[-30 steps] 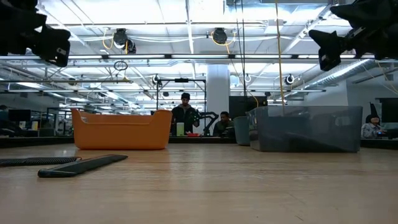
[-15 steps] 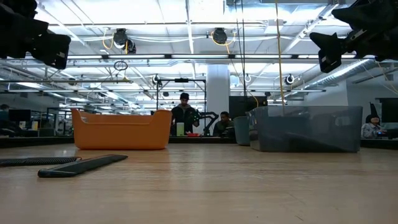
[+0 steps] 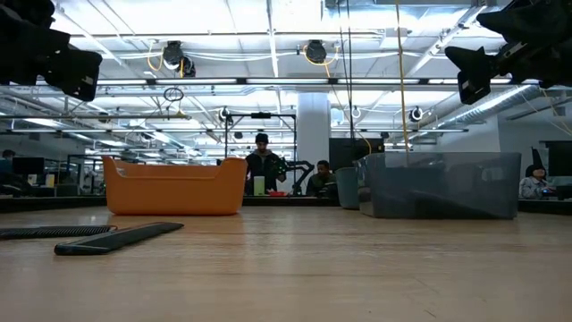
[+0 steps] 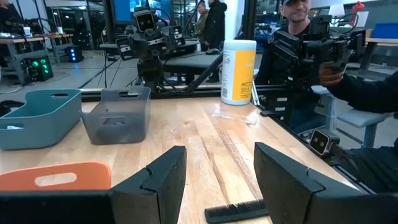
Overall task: Pick & Place Travel size toiletries
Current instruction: Put the black comb into the orange bin
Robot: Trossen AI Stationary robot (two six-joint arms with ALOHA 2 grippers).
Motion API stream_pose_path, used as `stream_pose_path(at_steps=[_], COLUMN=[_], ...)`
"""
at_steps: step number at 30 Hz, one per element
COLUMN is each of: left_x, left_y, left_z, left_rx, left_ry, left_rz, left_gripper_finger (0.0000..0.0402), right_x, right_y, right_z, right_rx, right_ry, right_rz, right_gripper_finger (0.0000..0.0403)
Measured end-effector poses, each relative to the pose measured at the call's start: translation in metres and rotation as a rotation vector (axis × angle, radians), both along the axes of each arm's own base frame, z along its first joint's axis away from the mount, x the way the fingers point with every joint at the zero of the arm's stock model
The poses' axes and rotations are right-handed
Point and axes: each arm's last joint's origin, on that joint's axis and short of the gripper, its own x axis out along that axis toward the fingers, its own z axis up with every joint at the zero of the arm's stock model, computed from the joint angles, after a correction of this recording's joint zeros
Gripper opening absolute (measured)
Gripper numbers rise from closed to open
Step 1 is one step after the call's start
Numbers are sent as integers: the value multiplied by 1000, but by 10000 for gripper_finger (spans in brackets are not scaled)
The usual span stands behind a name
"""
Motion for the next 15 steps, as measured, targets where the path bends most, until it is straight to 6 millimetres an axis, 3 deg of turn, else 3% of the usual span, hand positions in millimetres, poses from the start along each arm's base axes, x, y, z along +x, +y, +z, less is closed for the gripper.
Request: stream_pose_path(at_steps=[15], left_x=[0], left_y=[0], left_z=[-1], left_rx=[-13], left_ry=[11], left_rz=[0], left_gripper_finger=[186], right_x=[0], right_y=[0], right_z=[0], right_rx=[3], right_ry=[1], right_rz=[0], right_gripper_finger=[238])
